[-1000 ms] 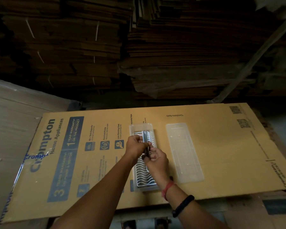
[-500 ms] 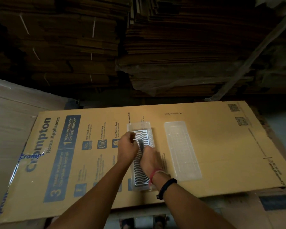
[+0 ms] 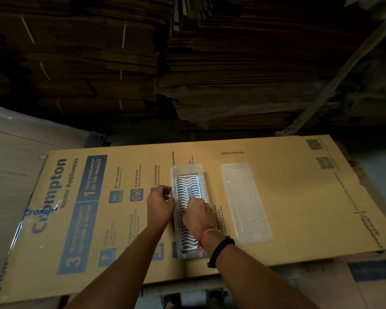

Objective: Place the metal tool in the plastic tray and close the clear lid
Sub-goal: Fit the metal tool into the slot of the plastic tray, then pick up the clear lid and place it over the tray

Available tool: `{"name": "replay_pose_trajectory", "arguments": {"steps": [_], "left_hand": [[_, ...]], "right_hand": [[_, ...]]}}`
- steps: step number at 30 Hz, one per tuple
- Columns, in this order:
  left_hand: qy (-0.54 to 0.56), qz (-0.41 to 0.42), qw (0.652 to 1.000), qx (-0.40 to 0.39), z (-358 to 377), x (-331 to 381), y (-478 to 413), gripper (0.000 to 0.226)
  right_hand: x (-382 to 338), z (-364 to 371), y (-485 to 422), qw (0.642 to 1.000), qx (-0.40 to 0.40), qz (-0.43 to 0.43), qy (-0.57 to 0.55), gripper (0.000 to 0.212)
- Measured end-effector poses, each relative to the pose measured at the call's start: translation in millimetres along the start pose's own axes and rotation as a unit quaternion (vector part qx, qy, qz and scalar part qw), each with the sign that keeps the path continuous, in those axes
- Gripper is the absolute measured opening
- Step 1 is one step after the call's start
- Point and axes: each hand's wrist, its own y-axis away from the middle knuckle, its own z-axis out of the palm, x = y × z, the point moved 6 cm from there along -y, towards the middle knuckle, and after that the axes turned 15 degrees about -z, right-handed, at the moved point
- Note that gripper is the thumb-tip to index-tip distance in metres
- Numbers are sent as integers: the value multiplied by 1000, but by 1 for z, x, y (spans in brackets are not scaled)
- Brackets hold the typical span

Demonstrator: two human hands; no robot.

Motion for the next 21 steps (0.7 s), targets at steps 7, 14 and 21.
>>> {"name": "replay_pose_trajectory", "arguments": {"steps": [7,14,21], "left_hand": [[15,-19,1000,-10,6,-8,-1,34],[38,-65,997,-2,12,-36,-2,36],[43,-55,997,21,10,-41,-1,34]], "right_hand": [[39,-56,-7,988,145,-8,48,23],[147,-34,8,984,46,149,86,71],[179,-3,23,980,-30,182,76,102]]}}
